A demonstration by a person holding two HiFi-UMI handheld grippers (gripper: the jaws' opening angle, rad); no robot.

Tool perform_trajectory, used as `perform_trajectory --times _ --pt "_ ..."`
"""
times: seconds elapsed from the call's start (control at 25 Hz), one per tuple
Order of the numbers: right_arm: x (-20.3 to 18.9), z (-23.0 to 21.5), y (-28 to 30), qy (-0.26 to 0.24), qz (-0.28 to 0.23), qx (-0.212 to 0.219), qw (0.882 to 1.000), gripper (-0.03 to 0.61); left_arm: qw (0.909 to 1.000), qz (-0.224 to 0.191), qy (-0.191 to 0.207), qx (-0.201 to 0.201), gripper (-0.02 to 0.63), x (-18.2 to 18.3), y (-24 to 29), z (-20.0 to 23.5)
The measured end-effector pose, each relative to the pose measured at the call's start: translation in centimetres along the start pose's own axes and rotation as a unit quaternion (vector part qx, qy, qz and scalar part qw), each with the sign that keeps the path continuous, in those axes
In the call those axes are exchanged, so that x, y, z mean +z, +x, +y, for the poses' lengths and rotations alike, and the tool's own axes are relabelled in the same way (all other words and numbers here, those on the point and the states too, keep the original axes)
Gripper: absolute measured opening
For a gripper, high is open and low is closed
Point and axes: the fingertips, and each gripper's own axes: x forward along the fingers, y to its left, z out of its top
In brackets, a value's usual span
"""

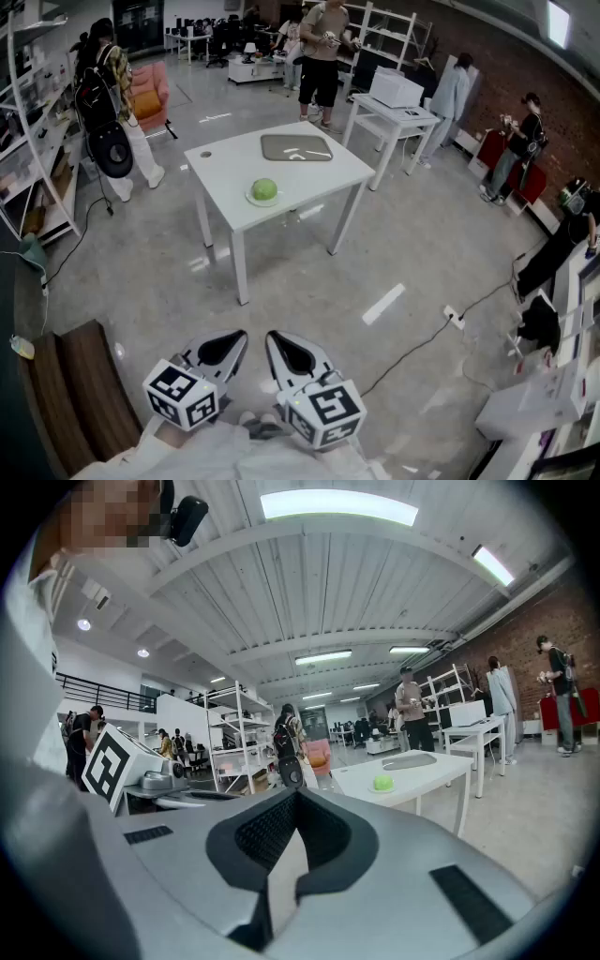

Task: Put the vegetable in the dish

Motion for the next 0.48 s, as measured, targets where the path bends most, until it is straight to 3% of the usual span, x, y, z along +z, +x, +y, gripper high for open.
perform_trajectory --times 0.48 --pt "-0.1 -1.3 -0.4 -0.001 0.003 -0.01 1.0 0.012 1.0 0.006 0.003 -0.001 0.008 0.0 1.1 -0.6"
